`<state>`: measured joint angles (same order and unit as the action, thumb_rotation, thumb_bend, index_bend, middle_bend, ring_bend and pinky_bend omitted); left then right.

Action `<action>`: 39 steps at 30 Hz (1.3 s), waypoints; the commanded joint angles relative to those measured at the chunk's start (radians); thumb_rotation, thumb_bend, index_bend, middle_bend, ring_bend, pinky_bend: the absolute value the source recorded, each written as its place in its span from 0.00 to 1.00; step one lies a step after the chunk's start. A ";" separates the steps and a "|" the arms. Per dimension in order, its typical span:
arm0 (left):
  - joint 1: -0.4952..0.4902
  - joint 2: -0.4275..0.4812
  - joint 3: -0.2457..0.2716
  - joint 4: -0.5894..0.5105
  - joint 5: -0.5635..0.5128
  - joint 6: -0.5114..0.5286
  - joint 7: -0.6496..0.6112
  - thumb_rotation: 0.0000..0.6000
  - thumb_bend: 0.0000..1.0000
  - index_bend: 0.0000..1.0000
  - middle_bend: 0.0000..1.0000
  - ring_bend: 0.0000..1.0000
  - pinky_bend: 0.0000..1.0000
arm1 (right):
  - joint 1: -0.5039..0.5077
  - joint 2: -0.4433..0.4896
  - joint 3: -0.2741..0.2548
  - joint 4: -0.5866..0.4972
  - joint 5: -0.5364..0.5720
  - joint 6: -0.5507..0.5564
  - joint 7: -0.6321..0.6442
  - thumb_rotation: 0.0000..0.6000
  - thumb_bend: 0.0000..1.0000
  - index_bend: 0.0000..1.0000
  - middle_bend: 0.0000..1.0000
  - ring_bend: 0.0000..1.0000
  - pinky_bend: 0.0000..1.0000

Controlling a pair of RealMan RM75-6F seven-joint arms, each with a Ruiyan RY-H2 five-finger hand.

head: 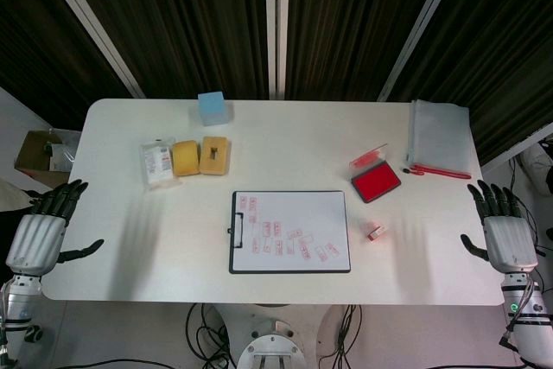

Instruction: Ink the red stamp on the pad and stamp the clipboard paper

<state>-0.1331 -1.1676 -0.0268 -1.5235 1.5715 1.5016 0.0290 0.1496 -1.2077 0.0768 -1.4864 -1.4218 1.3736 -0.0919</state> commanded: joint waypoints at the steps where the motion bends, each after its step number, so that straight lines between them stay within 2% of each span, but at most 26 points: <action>1: 0.001 -0.001 0.000 0.001 0.000 0.001 0.000 0.74 0.12 0.07 0.07 0.10 0.18 | 0.000 -0.001 0.000 0.001 0.000 -0.001 0.000 1.00 0.16 0.00 0.00 0.00 0.00; 10: 0.004 -0.003 0.005 -0.002 0.005 0.006 0.004 0.74 0.12 0.07 0.07 0.10 0.18 | 0.004 0.004 -0.011 -0.001 -0.016 -0.009 -0.001 1.00 0.16 0.00 0.00 0.00 0.00; 16: 0.004 0.003 0.003 -0.009 0.008 0.009 0.007 0.73 0.12 0.07 0.07 0.10 0.18 | 0.050 0.020 -0.034 0.013 -0.101 -0.046 -0.005 1.00 0.16 0.00 0.00 0.00 0.00; 19: 0.004 0.001 0.004 -0.009 0.004 0.004 0.006 0.73 0.12 0.07 0.07 0.10 0.18 | 0.089 0.026 -0.061 0.037 -0.168 -0.090 0.025 1.00 0.16 0.00 0.00 0.09 0.16; 20: 0.004 0.000 0.005 -0.008 0.004 0.002 0.006 0.73 0.12 0.07 0.07 0.10 0.18 | 0.101 0.023 -0.069 0.047 -0.191 -0.098 0.030 1.00 0.16 0.00 0.00 0.17 0.28; 21: 0.003 -0.001 0.006 -0.008 0.003 -0.001 0.007 0.73 0.12 0.07 0.07 0.10 0.18 | 0.112 0.020 -0.074 0.060 -0.214 -0.100 0.031 1.00 0.16 0.00 0.01 0.21 0.34; 23: 0.001 -0.003 0.007 -0.008 0.002 -0.006 0.011 0.74 0.12 0.07 0.07 0.10 0.18 | 0.137 0.008 -0.086 0.089 -0.265 -0.103 0.024 1.00 0.17 0.03 0.07 0.32 0.51; 25: 0.000 -0.006 0.006 -0.008 0.003 -0.007 0.013 0.74 0.12 0.07 0.07 0.10 0.18 | 0.158 -0.002 -0.093 0.112 -0.299 -0.110 0.022 1.00 0.17 0.09 0.16 0.40 0.61; 28: -0.005 -0.005 0.006 -0.012 0.007 -0.012 0.020 0.74 0.12 0.07 0.07 0.10 0.18 | 0.204 -0.021 -0.107 0.139 -0.343 -0.154 -0.003 1.00 0.18 0.14 0.21 0.42 0.64; 39: -0.008 -0.010 0.011 -0.013 -0.001 -0.028 0.026 0.74 0.12 0.07 0.07 0.10 0.18 | 0.285 -0.168 -0.131 0.312 -0.400 -0.197 0.017 1.00 0.18 0.21 0.23 0.42 0.64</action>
<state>-0.1413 -1.1775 -0.0161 -1.5365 1.5710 1.4734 0.0554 0.4238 -1.3568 -0.0463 -1.1948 -1.8150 1.1832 -0.0851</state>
